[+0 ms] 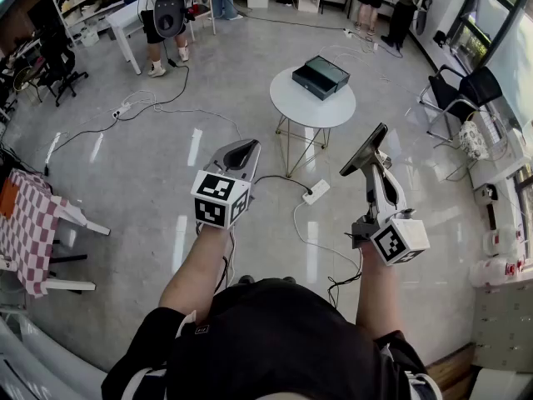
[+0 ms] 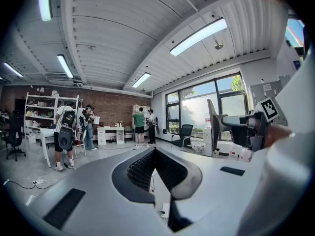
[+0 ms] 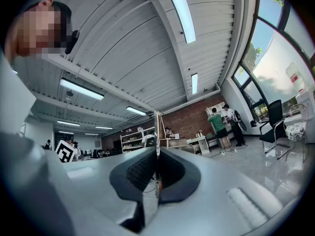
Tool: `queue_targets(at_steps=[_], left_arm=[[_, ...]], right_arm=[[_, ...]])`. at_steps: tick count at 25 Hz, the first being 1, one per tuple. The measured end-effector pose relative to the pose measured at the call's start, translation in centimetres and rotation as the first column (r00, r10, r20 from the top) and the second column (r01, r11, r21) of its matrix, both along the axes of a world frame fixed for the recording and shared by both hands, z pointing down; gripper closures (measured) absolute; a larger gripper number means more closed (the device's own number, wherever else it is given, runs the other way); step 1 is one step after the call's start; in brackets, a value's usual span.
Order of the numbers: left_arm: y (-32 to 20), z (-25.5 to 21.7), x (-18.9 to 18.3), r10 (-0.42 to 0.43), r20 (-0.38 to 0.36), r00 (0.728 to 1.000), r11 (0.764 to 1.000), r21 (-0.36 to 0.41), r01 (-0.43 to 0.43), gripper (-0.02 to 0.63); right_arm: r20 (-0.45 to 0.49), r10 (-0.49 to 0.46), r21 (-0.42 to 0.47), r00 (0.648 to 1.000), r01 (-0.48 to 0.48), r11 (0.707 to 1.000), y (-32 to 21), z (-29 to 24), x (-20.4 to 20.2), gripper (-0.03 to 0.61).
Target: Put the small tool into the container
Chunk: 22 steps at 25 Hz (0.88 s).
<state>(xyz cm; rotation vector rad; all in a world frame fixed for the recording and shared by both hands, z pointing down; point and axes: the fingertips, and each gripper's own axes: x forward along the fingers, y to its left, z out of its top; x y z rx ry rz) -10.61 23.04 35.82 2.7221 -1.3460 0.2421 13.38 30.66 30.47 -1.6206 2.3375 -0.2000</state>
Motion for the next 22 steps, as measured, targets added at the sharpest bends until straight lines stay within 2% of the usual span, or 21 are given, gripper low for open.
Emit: queue_targets(at_steps=[9,13,22], left_arm=[[0.8,0.4,3.1,0.026,0.009,1.0,1.0,-0.004,-0.026,0.609],[1.2,0.5,4.4,0.022,0.003,1.0,1.0,-0.006,-0.022,0.608],[0.3,1.2,5.7,0.012,0.002,1.0,1.0,-0.021,-0.012,0.609]], right_arm=[[0.029,0.006,0.003,1.0,-0.006,1.0,1.1,0.3,2.4,0.569],[0.027,-0.019,0.017,0.999,0.018,1.0,1.8,-0.1,3.2,0.568],[0.056,-0.043,-0.034,0.997,0.045,0.998,0.6,2.0,4.3,0.568]])
